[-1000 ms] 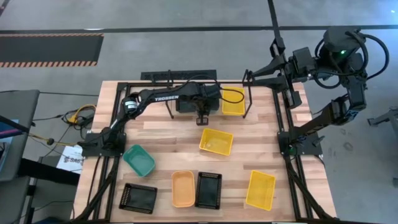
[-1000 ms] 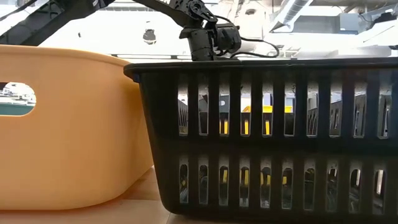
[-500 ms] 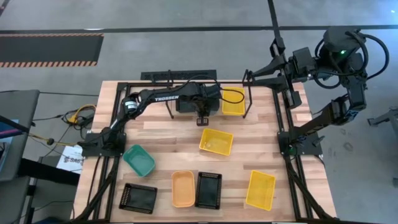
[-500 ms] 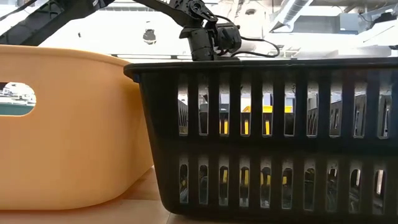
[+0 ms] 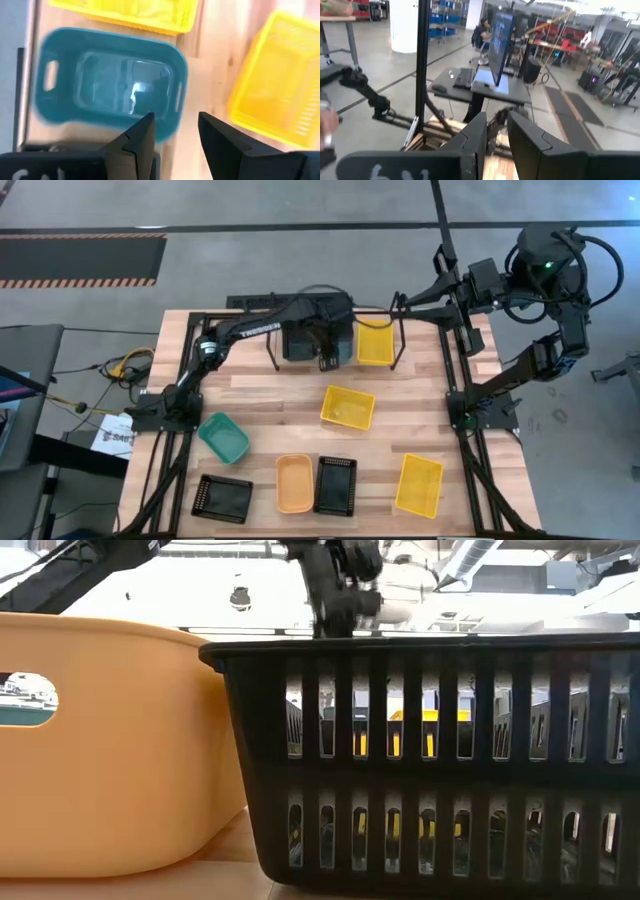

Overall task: Stack baskets on shelf by color
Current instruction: Stack the right black bin on the black bin

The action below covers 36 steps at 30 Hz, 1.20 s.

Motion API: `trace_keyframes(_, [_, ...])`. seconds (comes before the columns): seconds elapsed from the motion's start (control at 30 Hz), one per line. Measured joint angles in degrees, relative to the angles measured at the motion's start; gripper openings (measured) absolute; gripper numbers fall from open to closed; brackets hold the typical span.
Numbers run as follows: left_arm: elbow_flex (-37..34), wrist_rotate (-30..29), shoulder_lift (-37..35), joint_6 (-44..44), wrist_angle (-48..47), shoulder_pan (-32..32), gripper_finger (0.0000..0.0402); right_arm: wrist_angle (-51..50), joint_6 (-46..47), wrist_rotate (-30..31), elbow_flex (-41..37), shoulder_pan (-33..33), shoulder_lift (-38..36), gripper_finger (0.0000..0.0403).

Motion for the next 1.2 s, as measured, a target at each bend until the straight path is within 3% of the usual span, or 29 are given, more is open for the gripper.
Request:
trace_keyframes(0.03, [1.98, 0.03, -0.19, -0.53, -2.08, 0.00, 0.0139, -1.06, 0.01, 0.01, 0.02, 0.00, 0.00, 0.0101])
trace_keyframes(0.17, [-3.27, 0.54, -8.79, -2.45, -0.82, -0.20, 0.0140, -5.61, 0.47, 0.12, 0.01, -0.04, 0.00, 0.0101])
trace_keyframes(0.4, [-3.94, -0.21, -21.65, -7.60, -3.00, -1.79, 0.0140, -16.25, 5.64, 2.61, 0.04, 0.00, 1.92, 0.0101])
trace_keyframes(0.7, [-3.95, -4.56, -33.76, -10.31, -3.35, -8.05, 0.0140, -32.06, 14.54, 3.20, 0.00, 2.32, 13.11, 0.0101])
trace_keyframes(0.97, [-3.95, -4.78, -38.91, -11.16, -3.77, -15.14, 0.0140, -34.45, 15.56, 2.85, -0.02, 8.47, 25.67, 0.0101])
trace_keyframes(1.2, [-3.95, -5.17, -39.54, -9.27, -5.47, -17.72, 0.0139, -33.79, 20.64, 1.55, -0.02, 12.94, 33.82, 0.0101])
